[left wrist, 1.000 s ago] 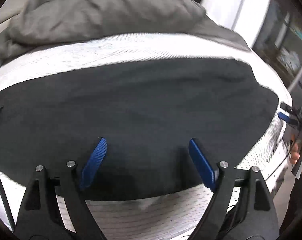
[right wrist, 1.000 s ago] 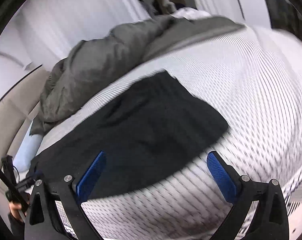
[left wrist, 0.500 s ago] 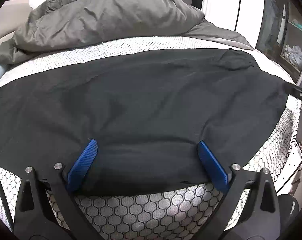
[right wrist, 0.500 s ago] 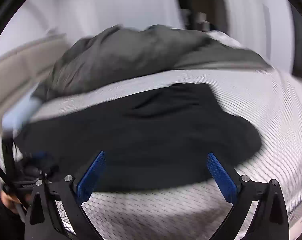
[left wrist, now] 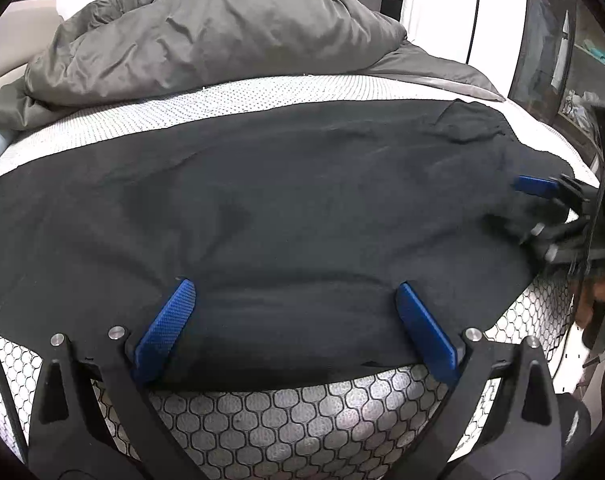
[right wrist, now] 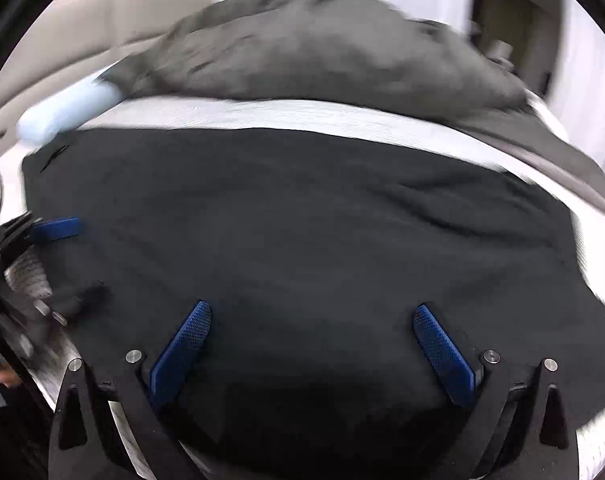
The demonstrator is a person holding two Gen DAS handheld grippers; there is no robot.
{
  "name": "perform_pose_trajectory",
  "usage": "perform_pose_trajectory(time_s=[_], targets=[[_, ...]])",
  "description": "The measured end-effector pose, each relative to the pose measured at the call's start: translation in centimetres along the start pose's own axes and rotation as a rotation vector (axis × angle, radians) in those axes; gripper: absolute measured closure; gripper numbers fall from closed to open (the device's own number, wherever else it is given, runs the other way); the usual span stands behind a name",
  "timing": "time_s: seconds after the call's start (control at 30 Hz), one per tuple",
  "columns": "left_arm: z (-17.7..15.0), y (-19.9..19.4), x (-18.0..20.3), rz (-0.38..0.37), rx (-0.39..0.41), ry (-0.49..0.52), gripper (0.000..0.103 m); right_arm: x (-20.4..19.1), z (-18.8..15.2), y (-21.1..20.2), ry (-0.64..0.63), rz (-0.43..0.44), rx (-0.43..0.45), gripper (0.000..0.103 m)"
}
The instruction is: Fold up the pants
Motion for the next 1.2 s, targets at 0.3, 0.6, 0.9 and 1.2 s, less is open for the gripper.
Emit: perform_pose_trajectory(time_s=[0.3, 0.6, 0.9, 1.2], targets=[[0.3, -0.5, -0.2, 0.005, -0.014, -0.006, 0.002, 14.6, -5.5, -8.7, 0.539, 0.026, 0.115, 0.003], [0.7, -0.2, 2.5, -0.079, -0.058, 0.063, 0.002, 18.5, -5.9, -6.1, 0.82, 0.177, 0.212, 0.005], [0.1, -1.2, 2.0, -0.112, -0.028, 0.053, 0.002, 17.8, -0.4, -4.9, 0.786, 0.165, 0.211, 0.077], [-0.2, -6.7, -5.0, -0.08, 0.012, -0.083, 0.002, 5.0, 9.0, -7.0, 0.453, 0.225, 0.242, 0.079]])
Point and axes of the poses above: each gripper's, at about its wrist camera, not at the fingertips, and y roughly the way its jaws point, x to its right, z to its top, the point moved 2 cm from there along y, roughly the way its jaws point, and after that the axes turned 2 degrees about y, right-handed, at the moved point
